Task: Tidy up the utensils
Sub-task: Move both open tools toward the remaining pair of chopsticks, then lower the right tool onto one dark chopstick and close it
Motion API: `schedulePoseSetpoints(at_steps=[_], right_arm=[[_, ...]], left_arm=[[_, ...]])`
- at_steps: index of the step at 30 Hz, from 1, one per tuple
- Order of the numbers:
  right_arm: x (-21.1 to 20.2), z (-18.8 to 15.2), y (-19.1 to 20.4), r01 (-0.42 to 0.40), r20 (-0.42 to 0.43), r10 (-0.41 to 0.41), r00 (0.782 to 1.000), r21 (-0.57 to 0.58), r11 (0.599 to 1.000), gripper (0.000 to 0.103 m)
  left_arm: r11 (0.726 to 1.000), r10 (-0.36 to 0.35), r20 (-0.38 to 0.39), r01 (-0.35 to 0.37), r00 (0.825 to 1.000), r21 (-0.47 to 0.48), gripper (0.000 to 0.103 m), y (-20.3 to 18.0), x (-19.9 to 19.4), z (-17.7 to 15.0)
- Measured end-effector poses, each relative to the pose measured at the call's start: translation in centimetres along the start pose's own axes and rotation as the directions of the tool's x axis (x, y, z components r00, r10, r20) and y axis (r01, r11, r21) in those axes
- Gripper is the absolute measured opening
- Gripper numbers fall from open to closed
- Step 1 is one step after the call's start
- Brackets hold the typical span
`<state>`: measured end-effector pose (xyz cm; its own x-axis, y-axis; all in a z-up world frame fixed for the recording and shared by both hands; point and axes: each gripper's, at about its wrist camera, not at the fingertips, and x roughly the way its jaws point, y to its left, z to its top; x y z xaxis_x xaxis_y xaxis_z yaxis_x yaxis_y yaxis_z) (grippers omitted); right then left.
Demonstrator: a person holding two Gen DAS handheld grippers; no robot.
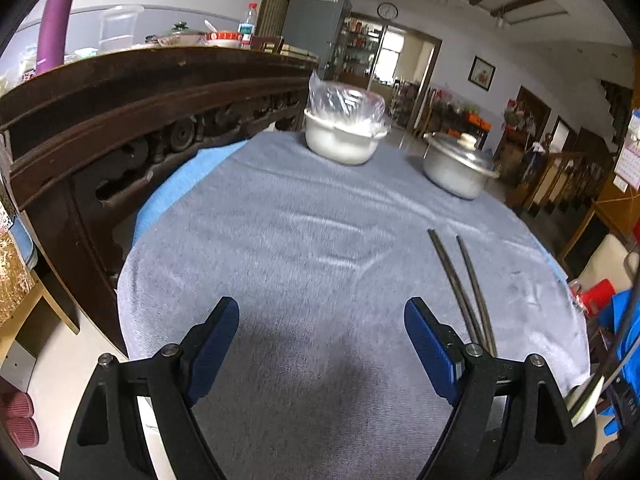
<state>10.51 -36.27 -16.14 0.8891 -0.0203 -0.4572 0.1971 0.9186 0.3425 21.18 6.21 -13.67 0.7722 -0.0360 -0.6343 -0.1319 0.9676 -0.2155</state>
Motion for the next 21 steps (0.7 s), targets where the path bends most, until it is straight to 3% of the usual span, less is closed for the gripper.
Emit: schedulePoseSetpoints(at_steps=[5, 11, 13, 17, 21], right_arm=[[3.6, 1.9, 1.6, -0.093, -0.088, 0.087, 0.992, -0.068, 0.993, 0.05], [11.1, 3.2, 5.9, -0.254, -0.266, 0.196, 0.944, -0.206, 0.945, 0.05], [13.1, 3.5, 7.1, -0.265, -0.291, 0.194, 0.937, -0.227, 0.937, 0.05], [18.4, 4.4, 9.7, -0.32, -0.38, 0.226, 0.897, -0.205, 0.925, 0.05], [22.1, 4.7, 11.8, -0.315, -0.421, 0.205, 0.883, -0.211, 0.925, 0.044]], left_arm=[[1.0, -0.002, -0.023, 0.003, 1.0, 0.023, 0.085, -0.3, 1.2, 0.4], [0.999, -0.015, -0.045, 0.016, 0.999, 0.034, 0.085, -0.7, 3.0, 0.9], [0.999, -0.016, -0.056, 0.019, 0.998, 0.042, 0.085, -1.0, 3.7, 1.1], [0.997, -0.019, -0.068, 0.024, 0.997, 0.072, 0.085, -1.6, 5.0, 2.1], [0.996, -0.023, -0.067, 0.029, 0.997, 0.082, 0.085, -2.1, 5.7, 2.6]])
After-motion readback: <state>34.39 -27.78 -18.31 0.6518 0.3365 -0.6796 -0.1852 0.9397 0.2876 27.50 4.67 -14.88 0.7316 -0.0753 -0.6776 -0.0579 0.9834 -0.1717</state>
